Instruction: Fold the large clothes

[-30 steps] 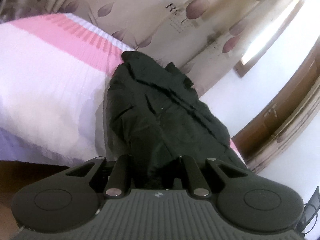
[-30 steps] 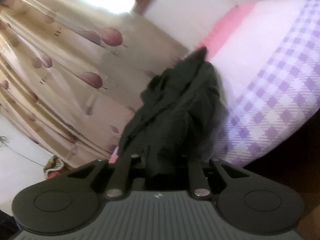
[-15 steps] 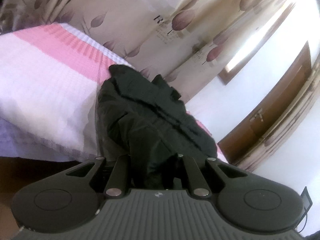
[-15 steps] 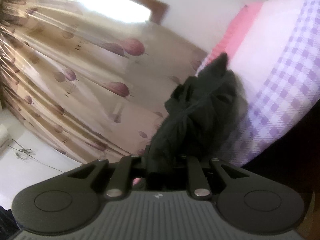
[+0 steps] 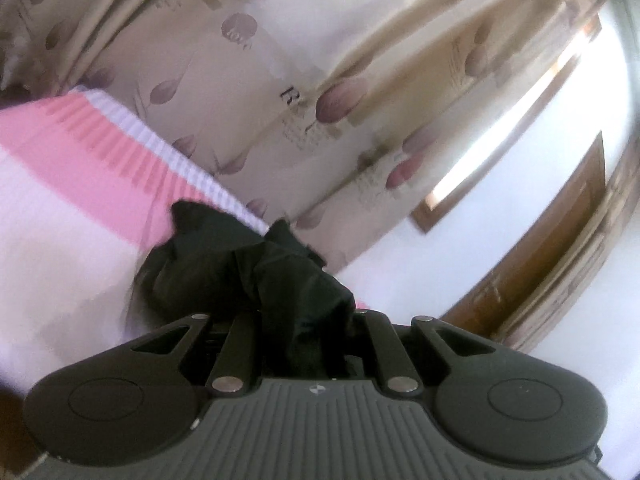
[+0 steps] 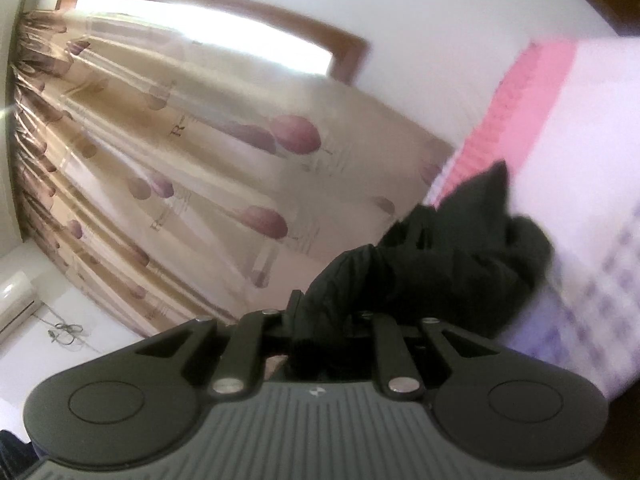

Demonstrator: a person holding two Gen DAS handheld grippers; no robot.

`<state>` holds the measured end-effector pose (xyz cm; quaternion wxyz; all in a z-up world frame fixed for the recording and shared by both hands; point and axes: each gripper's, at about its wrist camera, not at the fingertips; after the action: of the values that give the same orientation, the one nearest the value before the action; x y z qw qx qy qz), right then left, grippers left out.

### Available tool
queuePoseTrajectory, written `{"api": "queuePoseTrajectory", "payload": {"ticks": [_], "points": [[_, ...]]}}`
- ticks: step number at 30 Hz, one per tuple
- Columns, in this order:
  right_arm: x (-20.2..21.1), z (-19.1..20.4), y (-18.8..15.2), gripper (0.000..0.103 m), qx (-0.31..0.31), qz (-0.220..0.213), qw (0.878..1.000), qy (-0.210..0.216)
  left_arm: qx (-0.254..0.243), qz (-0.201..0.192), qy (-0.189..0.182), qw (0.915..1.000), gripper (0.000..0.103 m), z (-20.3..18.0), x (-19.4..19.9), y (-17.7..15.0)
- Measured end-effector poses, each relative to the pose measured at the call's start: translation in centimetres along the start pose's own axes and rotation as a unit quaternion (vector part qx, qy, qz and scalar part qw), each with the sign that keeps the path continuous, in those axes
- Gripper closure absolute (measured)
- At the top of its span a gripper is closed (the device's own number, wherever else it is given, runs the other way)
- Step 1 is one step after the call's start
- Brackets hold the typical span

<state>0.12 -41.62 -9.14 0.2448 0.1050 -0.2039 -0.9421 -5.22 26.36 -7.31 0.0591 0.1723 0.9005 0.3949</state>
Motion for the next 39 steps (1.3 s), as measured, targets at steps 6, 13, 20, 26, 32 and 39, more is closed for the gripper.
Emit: {"api": "queuePoseTrajectory", "payload": {"ticks": [6, 13, 20, 26, 32, 39], "points": [[-5.6, -0.5, 3.9, 0.088, 0.013, -0.004, 1.0, -0.011, -0.002, -0.014, 0.015, 0.9998, 0.085, -0.3, -6.3, 3.6], [-13.7, -2.4, 7.2, 0.088, 0.011, -0.005, 0.999, -0.045, 0.002, -0.015, 0.05, 0.9986, 0.084, 0.1, -14.6, 6.3], [-20.4, -6.0, 8.7, 0.088, 0.013, 0.002, 0.995, -0.102, -0.012, -0.007, 0.1, 0.9948, 0.083, 2.6, -21.7, 6.3], [-24.2, -9.9, 8.9, 0.088, 0.002, 0.011, 0.99, -0.144, -0.015, 0.009, 0.134, 0.9908, 0.082, 5.4, -25.8, 5.6], [-26.4, -13.1, 8.1, 0.086, -0.01, 0.013, 0.986, -0.167, -0.035, 0.013, 0.142, 0.9891, 0.076, 6.5, -27.9, 4.6], [-27.3, -16.0, 7.2, 0.077, -0.06, 0.009, 0.983, -0.173, 0.0, -0.01, 0.13, 0.9915, 0.025, 7.5, -28.4, 4.0]]}}
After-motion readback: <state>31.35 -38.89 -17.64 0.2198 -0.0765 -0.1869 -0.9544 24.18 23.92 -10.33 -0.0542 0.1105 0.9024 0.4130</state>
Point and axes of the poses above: each gripper's, at about its wrist camera, not at the fingertips, and x roughly against the way its jaws point, z to its left, y to its top, and after that the axes turned 7 degrees about -z, right-handed
